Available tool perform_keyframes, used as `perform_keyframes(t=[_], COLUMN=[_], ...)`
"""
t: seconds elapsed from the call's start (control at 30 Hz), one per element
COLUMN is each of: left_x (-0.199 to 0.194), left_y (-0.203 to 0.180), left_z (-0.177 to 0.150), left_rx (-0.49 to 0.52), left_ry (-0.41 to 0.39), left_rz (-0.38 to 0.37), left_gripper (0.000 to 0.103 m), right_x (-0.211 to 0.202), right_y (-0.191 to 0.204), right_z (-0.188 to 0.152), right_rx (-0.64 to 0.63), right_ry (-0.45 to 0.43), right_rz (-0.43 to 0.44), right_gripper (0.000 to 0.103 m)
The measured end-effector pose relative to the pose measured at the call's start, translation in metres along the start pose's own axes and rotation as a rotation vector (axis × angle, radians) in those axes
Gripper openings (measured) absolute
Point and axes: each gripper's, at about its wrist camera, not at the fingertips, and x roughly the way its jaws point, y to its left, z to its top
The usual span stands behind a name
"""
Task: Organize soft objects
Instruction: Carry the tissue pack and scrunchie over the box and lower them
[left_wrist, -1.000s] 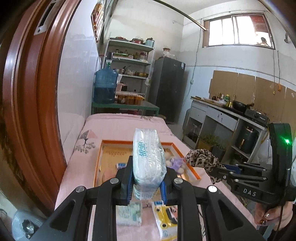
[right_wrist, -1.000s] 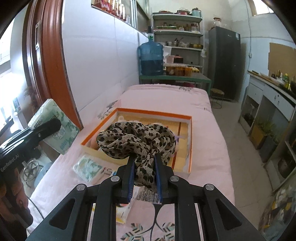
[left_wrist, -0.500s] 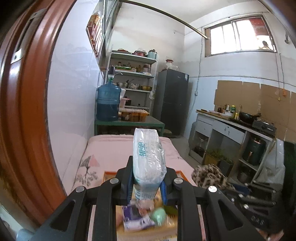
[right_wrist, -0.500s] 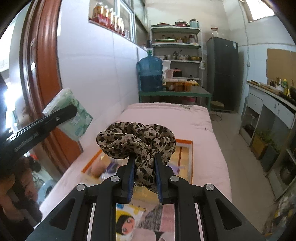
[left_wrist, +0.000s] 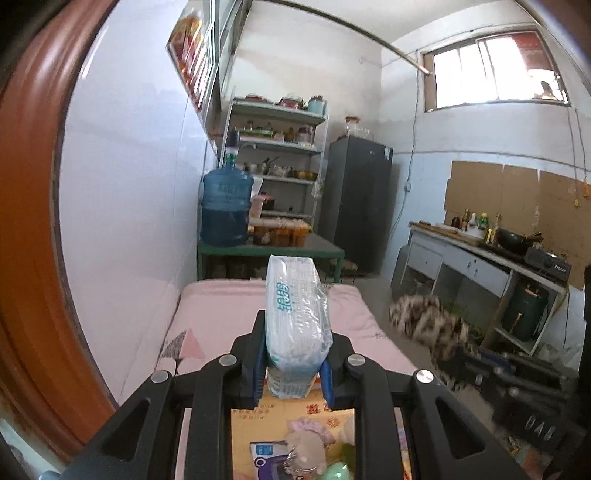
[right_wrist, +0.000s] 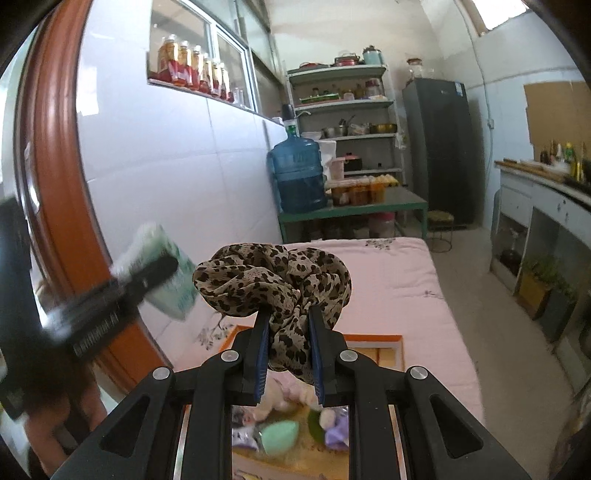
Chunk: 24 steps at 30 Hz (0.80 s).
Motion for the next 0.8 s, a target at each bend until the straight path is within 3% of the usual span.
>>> perform_keyframes(t=[0.37, 0.63, 0.8], left_x=[0.034, 0.040, 0.056], left_y=[0.020, 0.031, 0.026], left_z=[-0.021, -0.027, -0.038], left_rx=[-0.029, -0.059, -0.048], left_ry=[0.081, 0.090, 0.141], left_rz=[0.006, 0.037, 0.018], left_gripper=[0.024, 0.024, 0.024], right_x=[0.056, 0.074, 0.082], right_y=[0.016, 0.009, -0.001], right_z=[0.016, 0.001, -0.005], right_rx=[0.051, 0.036, 0.022], right_ry=[0.024, 0.063, 0.094], right_rz=[0.051, 0.038, 0.037], right_gripper=[0.020, 0.020, 0.020])
